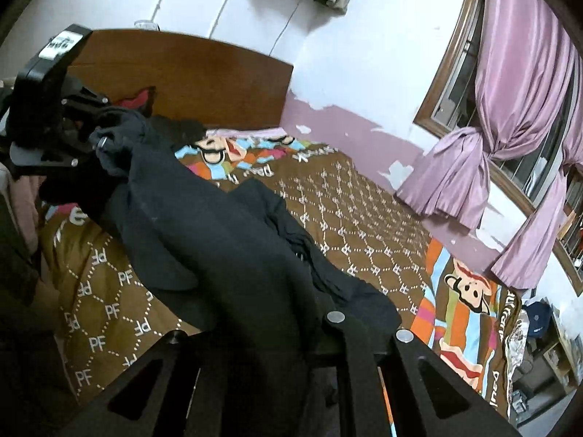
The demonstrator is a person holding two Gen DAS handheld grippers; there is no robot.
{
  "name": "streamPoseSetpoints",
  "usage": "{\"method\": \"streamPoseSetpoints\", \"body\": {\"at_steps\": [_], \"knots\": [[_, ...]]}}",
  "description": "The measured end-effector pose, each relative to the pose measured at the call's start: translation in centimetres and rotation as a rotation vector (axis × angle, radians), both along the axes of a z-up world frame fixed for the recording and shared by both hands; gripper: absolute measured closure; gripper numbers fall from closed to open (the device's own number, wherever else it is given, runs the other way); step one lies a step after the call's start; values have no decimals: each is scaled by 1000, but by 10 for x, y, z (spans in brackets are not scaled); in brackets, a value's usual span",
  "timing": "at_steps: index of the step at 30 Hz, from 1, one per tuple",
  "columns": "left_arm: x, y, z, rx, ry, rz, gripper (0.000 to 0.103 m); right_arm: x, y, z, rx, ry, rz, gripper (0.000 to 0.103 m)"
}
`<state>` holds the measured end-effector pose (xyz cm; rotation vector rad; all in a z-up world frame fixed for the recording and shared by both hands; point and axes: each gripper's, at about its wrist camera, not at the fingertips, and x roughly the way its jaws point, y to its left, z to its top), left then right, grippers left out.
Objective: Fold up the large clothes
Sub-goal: 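Carry the lifted jacket with the left gripper while the right gripper holds its other end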
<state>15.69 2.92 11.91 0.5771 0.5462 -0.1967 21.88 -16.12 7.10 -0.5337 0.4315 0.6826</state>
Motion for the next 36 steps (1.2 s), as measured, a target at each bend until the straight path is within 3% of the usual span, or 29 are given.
{"method": "streamPoseSetpoints", "body": {"at_steps": [4, 14, 23, 27, 29, 31, 34, 36], "knots": [[21, 5, -10, -50, 47, 22, 93, 20, 5, -14, -62, 32, -26, 92], [86, -3, -3, 20, 113, 82, 89, 118, 24, -2, -92, 154, -118, 90], [198, 38, -14, -102, 187, 175, 84, 208, 45, -29, -155, 153, -154, 79], [236, 54, -23, -127, 235, 143, 76, 240, 43, -46, -147, 189, -155, 65], [252, 63, -27, -157, 264, 138, 66, 250, 41, -50, -137, 167, -168, 55], [269, 78, -27, -215, 263, 174, 42, 259, 35, -49, -108, 167, -191, 54], [289, 106, -18, -317, 249, 265, 34, 267, 25, -40, -52, 165, -236, 49], [297, 131, -7, -462, 248, 335, 34, 264, 16, -29, 7, 112, -288, 23]]}}
